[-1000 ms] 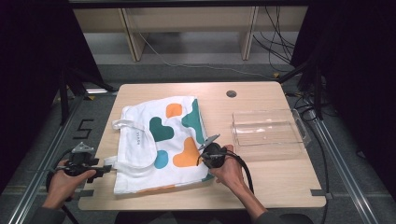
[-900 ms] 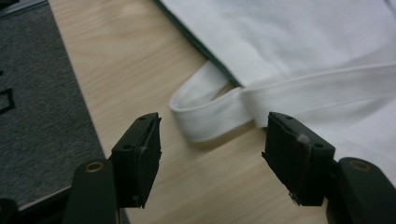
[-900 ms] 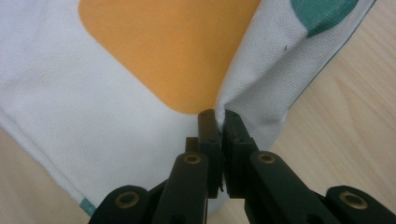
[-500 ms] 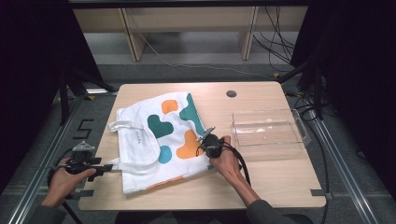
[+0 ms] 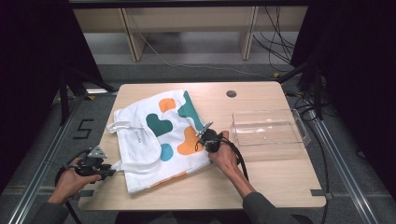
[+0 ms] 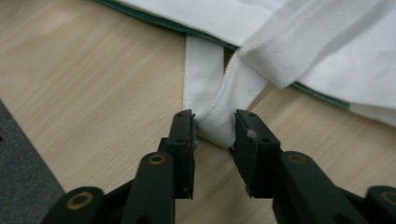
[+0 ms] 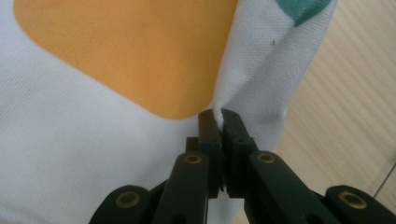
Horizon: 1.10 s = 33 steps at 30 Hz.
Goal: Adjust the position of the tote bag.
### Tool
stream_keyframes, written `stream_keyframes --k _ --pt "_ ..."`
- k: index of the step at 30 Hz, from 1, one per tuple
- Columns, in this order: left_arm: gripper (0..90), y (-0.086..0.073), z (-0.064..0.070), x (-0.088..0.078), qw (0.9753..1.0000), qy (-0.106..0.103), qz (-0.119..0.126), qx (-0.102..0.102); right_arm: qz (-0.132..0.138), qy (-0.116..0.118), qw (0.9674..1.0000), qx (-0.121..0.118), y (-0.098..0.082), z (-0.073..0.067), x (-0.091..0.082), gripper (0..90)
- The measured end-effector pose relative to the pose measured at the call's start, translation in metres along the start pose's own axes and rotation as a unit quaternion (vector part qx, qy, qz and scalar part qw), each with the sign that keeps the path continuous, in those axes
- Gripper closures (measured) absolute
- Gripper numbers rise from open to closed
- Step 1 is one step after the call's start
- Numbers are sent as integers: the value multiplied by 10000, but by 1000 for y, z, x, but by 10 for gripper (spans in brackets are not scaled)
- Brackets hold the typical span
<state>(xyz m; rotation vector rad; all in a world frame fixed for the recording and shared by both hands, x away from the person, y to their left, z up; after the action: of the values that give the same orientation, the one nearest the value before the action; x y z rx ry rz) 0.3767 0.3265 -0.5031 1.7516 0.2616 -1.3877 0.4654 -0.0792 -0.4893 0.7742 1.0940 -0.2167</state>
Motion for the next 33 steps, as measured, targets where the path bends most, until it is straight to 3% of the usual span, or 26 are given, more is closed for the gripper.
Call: stream_keyframes --k 4,7,11,12,13,17,18,19,22,23,26,29,32,33 --pt "776 3 13 1 9995 -152 -178 196 13 -109 9998 184 5 8 6 881" --pt "779 3 27 0 9992 -275 -168 248 63 -242 9993 273 10 13 8 858" --pt "780 4 39 -4 9988 -355 -243 251 106 -168 9991 385 17 18 7 697" --pt "780 4 41 -5 9988 -373 -228 229 207 -184 9980 571 18 17 4 651" --pt "782 3 43 -6 9989 -380 -220 182 284 -204 9975 612 19 16 -2 632" --pt "784 2 50 -8 9984 -427 -296 237 584 -206 9961 623 17 6 -32 511" --pt "784 2 50 -8 9984 -427 -296 237 584 -206 9961 623 17 6 -32 511" --pt "784 2 54 -9 9983 -422 -296 260 632 -115 9961 607 10 1 -47 503" --pt "784 0 60 -11 9974 -555 -354 302 637 244 9956 647 -9 -9 -63 557" --pt "784 -1 63 -11 9977 -542 -324 256 575 288 9958 652 -17 -14 -67 565" --pt "784 -3 67 -12 9972 -525 -370 381 314 472 9971 517 -40 -21 -71 649" --pt "784 -3 72 -13 9974 -462 -369 420 50 458 9985 281 -55 -22 -65 787" --pt "784 -1 79 -14 9969 -503 -365 484 -156 501 9982 278 -59 -17 -57 852" --pt "784 -1 81 -14 9965 -553 -342 517 -290 527 9977 304 -59 -13 -45 874"
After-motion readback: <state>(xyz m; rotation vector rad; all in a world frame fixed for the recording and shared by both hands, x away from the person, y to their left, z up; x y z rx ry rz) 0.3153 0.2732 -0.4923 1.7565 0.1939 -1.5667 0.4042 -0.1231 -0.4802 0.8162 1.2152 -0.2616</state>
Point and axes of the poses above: each handheld gripper's, and its own axes: x roughly forward along the jaws, y roughly out of its top, z roughly to its right, the point moved 1 cm from there along x, roughly forward along the jaws, and after that the axes turned 2 degrees about -y, right-handed, at the moved point
